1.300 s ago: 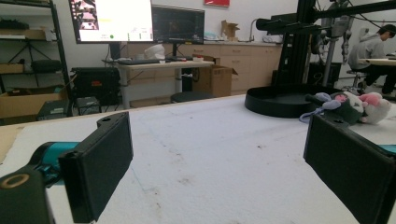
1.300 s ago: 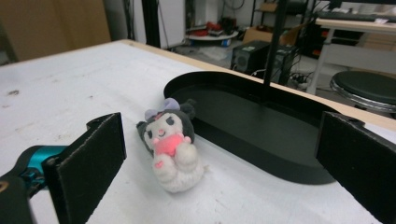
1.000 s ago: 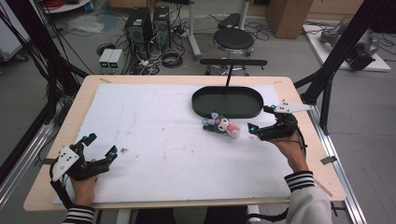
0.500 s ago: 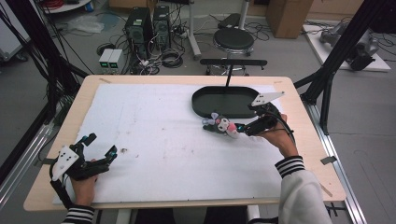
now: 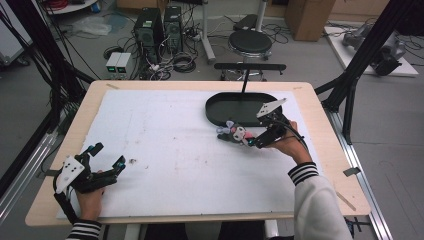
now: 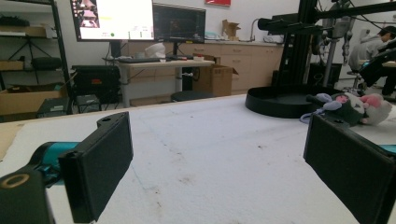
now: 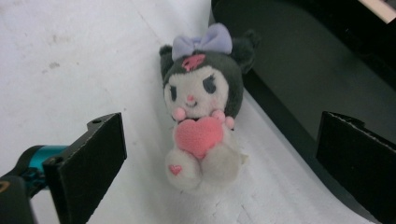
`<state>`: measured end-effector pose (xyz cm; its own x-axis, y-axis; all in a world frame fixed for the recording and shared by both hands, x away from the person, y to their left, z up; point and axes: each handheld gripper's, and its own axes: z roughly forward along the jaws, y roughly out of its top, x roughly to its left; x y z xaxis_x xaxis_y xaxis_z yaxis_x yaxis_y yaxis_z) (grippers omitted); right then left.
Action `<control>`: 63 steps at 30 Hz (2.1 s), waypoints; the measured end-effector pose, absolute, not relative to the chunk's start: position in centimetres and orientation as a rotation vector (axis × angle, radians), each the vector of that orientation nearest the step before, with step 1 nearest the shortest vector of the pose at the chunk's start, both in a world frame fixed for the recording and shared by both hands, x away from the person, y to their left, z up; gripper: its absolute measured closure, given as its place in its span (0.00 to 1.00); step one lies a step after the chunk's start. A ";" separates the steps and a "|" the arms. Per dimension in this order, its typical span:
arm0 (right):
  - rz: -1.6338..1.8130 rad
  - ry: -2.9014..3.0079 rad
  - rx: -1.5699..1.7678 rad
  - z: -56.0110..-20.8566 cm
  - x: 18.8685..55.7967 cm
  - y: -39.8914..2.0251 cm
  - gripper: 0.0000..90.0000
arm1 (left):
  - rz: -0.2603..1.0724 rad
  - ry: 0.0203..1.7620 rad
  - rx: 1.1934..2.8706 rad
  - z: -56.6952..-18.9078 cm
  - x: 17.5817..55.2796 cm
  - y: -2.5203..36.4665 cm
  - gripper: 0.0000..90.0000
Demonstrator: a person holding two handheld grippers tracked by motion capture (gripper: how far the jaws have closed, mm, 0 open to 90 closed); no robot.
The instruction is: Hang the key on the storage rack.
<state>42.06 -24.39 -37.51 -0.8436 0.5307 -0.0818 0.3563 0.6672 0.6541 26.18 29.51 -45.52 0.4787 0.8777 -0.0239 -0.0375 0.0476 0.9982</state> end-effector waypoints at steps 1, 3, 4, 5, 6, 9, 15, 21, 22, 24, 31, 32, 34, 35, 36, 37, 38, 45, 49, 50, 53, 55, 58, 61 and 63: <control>0.914 2.635 0.703 -37.7 42.2 -24.2 0.03 | 0.834 0.821 1.344 -45.5 26.2 29.5 0.10; 0.880 2.647 0.697 -38.0 42.3 -24.0 0.03 | 0.831 0.822 1.344 -45.5 26.2 29.5 0.10; 0.879 2.651 0.700 -38.1 42.4 -23.9 0.03 | 0.834 0.821 1.343 -45.5 26.2 29.5 0.10; 0.854 2.665 0.690 -38.3 42.5 -23.8 0.03 | 0.833 0.821 1.343 -45.5 26.2 29.5 0.10; 0.827 2.678 0.691 -38.6 42.6 -23.6 0.05 | 0.834 0.821 1.342 -45.5 26.2 29.5 0.10; 0.804 2.692 0.693 -38.9 42.8 -23.4 0.05 | 0.835 0.821 1.344 -45.5 26.2 29.5 0.10; 0.737 2.723 0.678 -39.8 43.0 -22.7 0.06 | 0.834 0.823 1.344 -45.5 26.2 29.5 0.10; 0.685 2.754 0.671 -40.2 43.3 -22.4 0.16 | 0.833 0.824 1.342 -45.5 26.2 29.5 0.10; 0.685 2.754 0.671 -40.2 43.3 -22.4 0.16 | 0.832 0.824 1.342 -45.5 26.2 29.5 0.10; 0.682 2.757 0.676 -40.3 43.3 -22.3 0.18 | 0.832 0.824 1.341 -45.5 26.2 29.5 0.10; 0.657 2.774 0.697 -40.5 43.5 -22.3 0.25 | 0.832 0.825 1.343 -45.5 26.2 29.5 0.10; 0.649 2.778 0.687 -40.5 43.5 -22.2 0.26 | 0.832 0.825 1.343 -45.5 26.2 29.5 0.10; 0.651 2.781 0.688 -40.5 43.5 -22.2 0.28 | 0.831 0.825 1.343 -45.5 26.2 29.5 0.10; 0.648 2.778 0.679 -40.6 43.5 -22.1 0.32 | 0.831 0.825 1.343 -45.5 26.2 29.5 0.10; 0.648 2.778 0.679 -40.6 43.5 -22.1 0.32 | 0.830 0.826 1.343 -45.5 26.2 29.5 0.10; 0.646 2.780 0.681 -40.6 43.6 -22.1 0.37 | 0.830 0.826 1.343 -45.5 26.2 29.5 0.10; 0.646 2.780 0.681 -40.6 43.6 -22.1 0.37 | 0.830 0.826 1.343 -45.5 26.2 29.5 0.10; 0.640 2.792 0.674 -40.6 43.7 -22.1 0.53 | 0.828 0.828 1.343 -45.5 26.3 29.5 0.10; 0.650 2.790 0.694 -40.6 43.7 -22.2 0.56 | 0.829 0.827 1.344 -45.5 26.3 29.5 0.10; 0.650 2.790 0.695 -40.6 43.7 -22.2 0.57 | 0.829 0.828 1.343 -45.5 26.2 29.5 0.10; 0.652 2.791 0.700 -40.5 43.7 -22.2 0.58 | 0.829 0.828 1.343 -45.5 26.2 29.5 0.10; 0.672 2.794 0.707 -40.5 43.8 -22.3 0.58 | 0.828 0.828 1.344 -45.5 26.2 29.5 0.10; 0.690 2.798 0.719 -40.3 43.7 -22.5 0.58 | 0.828 0.828 1.343 -45.5 26.2 29.5 0.10; 0.721 2.784 0.740 -39.9 43.5 -22.8 0.58 | 0.829 0.826 1.345 -45.5 26.2 29.5 0.10; 0.754 2.774 0.757 -39.6 43.5 -23.0 0.58 | 0.829 0.826 1.344 -45.5 26.2 29.5 0.10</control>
<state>43.45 -23.04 -39.55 -0.8570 0.5145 -0.0284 0.4294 0.7436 0.5125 26.24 29.52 -45.51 0.4781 0.8778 -0.0284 -0.0319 0.0498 0.9983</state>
